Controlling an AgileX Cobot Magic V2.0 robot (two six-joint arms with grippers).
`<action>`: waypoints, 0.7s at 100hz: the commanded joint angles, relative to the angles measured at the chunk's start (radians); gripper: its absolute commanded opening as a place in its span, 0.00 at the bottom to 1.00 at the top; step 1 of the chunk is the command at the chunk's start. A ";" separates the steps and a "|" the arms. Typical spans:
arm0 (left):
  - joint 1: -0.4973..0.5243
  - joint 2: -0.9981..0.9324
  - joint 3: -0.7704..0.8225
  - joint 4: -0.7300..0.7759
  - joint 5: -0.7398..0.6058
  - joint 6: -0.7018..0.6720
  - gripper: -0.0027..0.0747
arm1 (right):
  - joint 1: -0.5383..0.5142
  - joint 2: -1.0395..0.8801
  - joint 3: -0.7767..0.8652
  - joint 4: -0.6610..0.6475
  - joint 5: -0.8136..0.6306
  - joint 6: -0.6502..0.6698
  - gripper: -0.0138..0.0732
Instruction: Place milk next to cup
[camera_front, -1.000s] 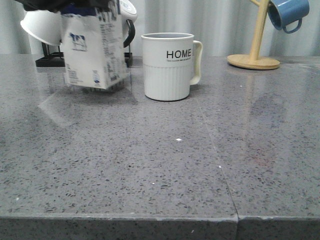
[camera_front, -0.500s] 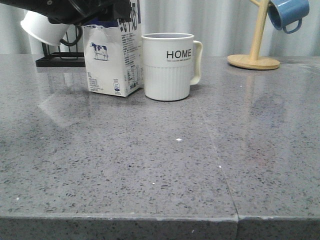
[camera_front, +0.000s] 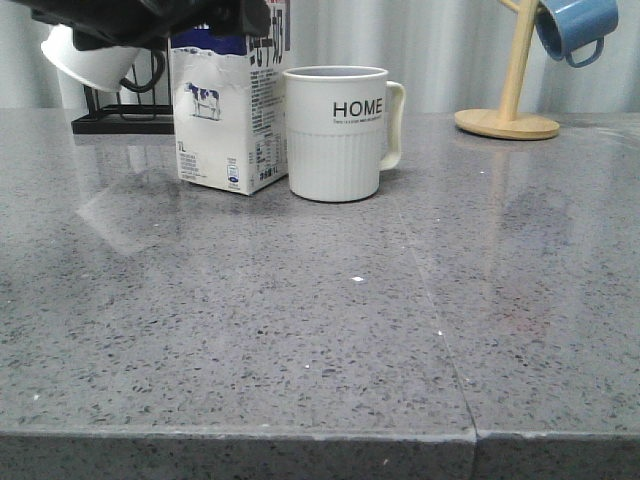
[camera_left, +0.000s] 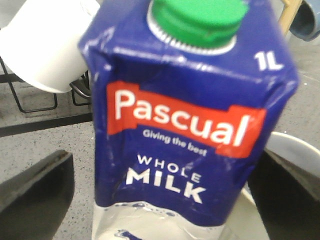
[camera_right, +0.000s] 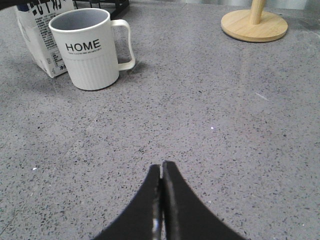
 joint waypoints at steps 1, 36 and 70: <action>-0.010 -0.086 -0.012 -0.006 -0.028 -0.011 0.86 | 0.000 0.005 -0.027 -0.007 -0.075 -0.002 0.08; 0.021 -0.378 0.170 0.000 0.055 0.000 0.31 | 0.000 0.005 -0.027 -0.007 -0.075 -0.002 0.08; 0.216 -0.662 0.276 0.120 0.274 0.002 0.01 | 0.000 0.005 -0.027 -0.007 -0.075 -0.002 0.08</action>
